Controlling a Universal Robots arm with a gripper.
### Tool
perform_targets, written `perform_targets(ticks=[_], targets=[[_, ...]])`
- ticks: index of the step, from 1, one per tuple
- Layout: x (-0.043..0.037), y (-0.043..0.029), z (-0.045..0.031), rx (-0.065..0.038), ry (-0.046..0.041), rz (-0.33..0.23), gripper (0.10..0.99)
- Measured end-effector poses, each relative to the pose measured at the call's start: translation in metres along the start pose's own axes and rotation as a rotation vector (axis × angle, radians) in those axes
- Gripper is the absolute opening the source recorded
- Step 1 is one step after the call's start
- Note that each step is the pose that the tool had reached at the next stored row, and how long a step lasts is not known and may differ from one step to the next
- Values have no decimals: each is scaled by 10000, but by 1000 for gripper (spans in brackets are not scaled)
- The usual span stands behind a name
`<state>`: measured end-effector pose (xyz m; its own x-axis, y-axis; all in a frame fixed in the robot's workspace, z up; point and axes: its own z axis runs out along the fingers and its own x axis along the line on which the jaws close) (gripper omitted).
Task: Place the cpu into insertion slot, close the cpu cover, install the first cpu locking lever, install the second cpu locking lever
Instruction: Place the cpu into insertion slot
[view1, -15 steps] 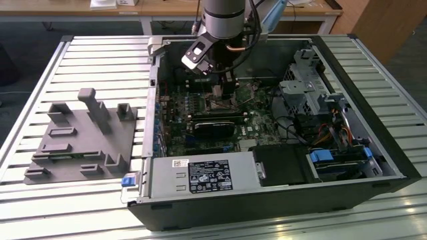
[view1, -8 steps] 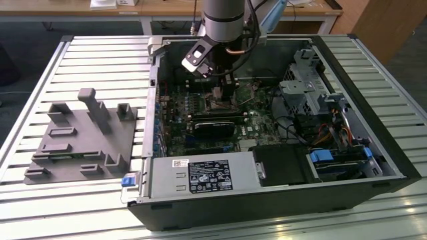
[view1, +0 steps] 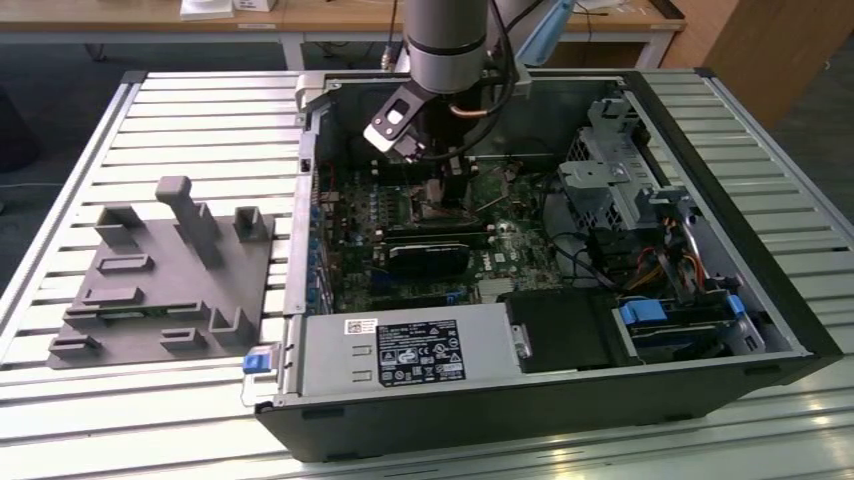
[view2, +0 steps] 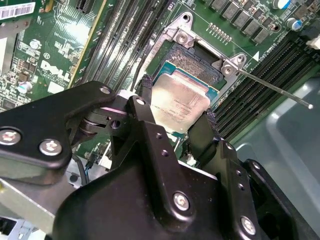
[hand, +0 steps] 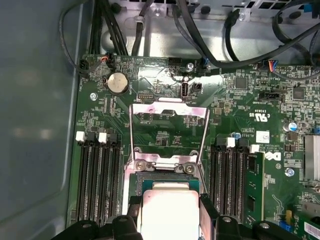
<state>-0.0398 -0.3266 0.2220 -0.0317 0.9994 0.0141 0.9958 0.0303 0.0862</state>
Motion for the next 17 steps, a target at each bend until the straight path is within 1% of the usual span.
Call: perform_targets(ticks=[7, 17], targets=[[0, -2, 18, -2, 1, 7, 541], [7, -19, 105, -2, -8, 88, 541]])
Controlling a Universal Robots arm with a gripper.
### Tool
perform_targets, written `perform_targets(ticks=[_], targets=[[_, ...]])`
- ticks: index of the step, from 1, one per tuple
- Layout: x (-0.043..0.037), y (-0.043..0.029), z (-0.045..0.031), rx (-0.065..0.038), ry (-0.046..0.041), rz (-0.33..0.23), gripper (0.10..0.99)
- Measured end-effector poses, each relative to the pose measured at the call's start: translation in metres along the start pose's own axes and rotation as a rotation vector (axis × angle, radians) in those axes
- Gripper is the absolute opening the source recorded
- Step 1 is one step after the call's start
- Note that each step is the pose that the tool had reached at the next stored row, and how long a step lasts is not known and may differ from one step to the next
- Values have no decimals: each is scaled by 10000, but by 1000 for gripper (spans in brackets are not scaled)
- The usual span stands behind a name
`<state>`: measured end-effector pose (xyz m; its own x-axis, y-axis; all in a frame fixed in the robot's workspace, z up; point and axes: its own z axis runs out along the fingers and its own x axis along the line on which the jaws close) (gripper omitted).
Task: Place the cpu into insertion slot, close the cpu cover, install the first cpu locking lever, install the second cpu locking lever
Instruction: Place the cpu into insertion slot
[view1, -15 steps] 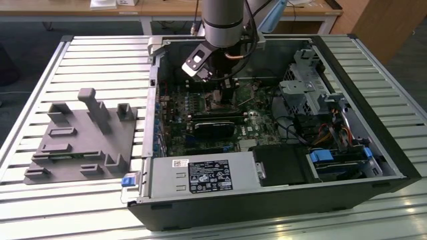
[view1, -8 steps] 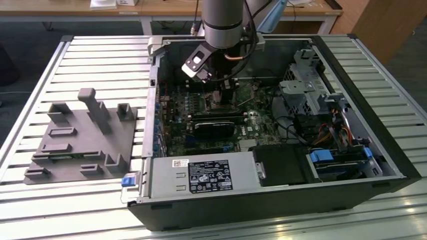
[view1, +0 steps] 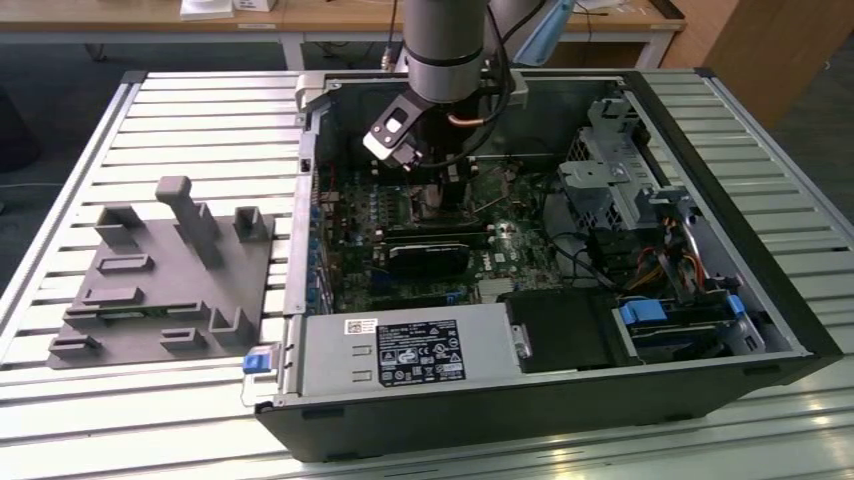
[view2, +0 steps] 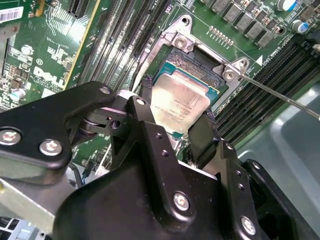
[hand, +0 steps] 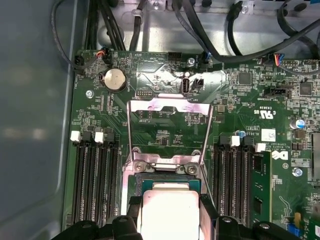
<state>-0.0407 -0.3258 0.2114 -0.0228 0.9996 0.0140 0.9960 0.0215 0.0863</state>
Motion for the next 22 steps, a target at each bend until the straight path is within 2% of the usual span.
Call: perform_targets(ticks=[14, 22], targets=[[10, -19, 58, 0, 4, 0, 541], [24, -25, 117, 3, 3, 0, 541]])
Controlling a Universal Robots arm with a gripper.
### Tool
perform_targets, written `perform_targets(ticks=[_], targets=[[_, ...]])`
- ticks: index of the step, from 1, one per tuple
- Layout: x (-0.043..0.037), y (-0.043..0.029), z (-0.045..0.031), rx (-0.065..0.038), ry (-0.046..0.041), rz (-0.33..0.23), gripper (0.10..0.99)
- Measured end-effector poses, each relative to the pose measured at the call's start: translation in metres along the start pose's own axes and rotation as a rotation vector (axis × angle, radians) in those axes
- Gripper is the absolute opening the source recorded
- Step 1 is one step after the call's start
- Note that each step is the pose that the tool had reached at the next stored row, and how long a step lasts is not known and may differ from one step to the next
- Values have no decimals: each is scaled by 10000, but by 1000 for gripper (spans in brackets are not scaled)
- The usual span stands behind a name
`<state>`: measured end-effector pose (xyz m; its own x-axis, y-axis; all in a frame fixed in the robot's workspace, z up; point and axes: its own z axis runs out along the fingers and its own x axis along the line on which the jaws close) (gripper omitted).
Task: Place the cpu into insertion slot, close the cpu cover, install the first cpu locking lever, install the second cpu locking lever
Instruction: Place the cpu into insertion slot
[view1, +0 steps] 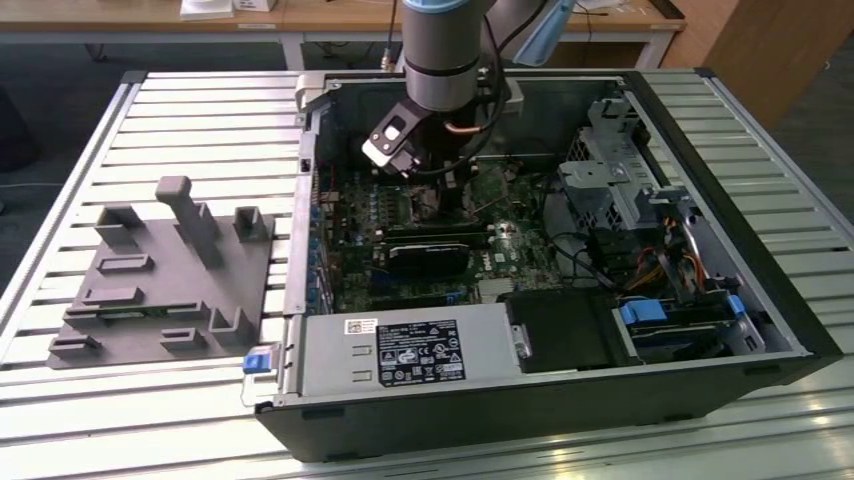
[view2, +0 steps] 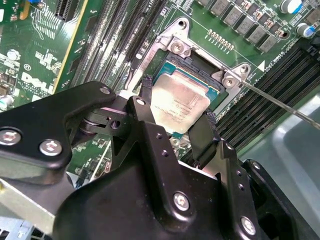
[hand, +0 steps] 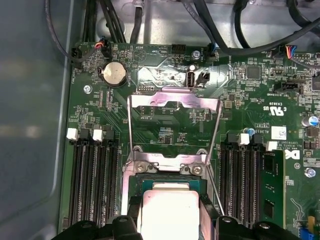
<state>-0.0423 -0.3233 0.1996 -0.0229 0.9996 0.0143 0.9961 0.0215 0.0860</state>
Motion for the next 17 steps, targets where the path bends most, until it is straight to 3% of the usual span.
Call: perform_targets(ticks=[17], targets=[[21, -8, 69, 5, -8, 13, 541]])
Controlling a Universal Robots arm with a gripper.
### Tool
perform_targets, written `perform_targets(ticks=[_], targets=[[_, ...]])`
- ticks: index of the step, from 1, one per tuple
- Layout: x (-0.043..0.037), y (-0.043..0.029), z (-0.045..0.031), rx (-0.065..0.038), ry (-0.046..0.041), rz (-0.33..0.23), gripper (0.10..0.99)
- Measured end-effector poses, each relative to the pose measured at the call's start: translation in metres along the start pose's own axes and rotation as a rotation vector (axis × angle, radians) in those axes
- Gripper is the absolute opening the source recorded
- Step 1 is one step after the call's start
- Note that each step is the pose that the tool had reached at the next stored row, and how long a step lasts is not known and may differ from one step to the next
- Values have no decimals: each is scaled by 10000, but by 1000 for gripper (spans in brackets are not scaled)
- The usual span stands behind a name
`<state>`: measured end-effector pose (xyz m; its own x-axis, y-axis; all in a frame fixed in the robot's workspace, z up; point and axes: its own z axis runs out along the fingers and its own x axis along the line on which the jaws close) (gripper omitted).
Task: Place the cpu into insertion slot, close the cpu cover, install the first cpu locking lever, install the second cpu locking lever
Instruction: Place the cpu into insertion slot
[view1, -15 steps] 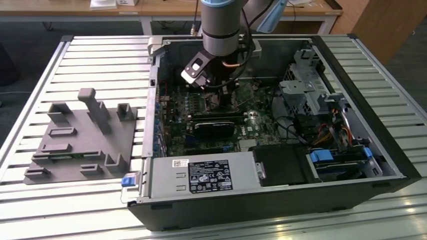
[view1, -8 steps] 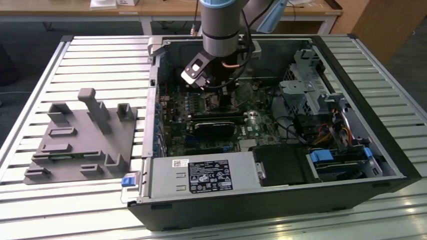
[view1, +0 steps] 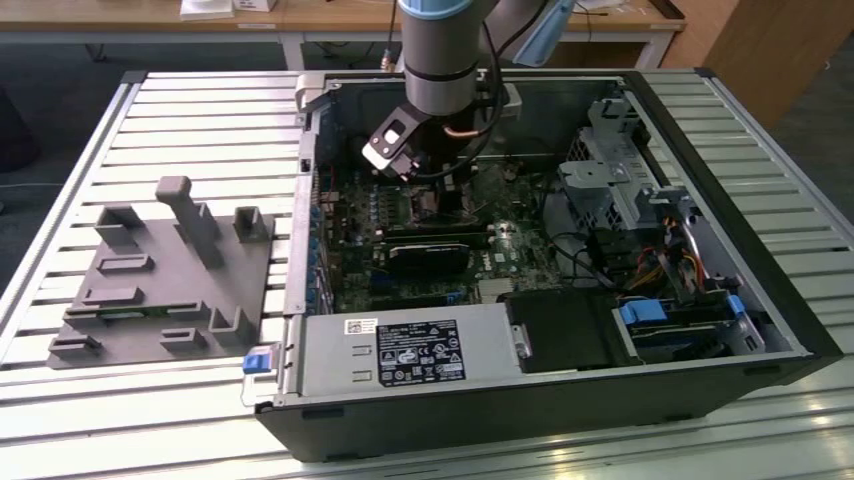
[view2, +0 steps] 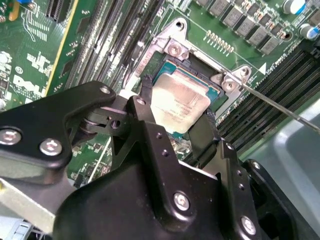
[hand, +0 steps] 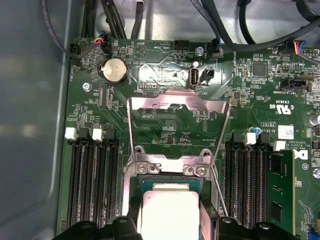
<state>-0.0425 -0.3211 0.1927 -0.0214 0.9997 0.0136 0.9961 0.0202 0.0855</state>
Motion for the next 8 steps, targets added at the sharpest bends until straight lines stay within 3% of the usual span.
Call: perform_targets(ticks=[8], targets=[[0, 0, 5, -1, -1, 0, 541]])
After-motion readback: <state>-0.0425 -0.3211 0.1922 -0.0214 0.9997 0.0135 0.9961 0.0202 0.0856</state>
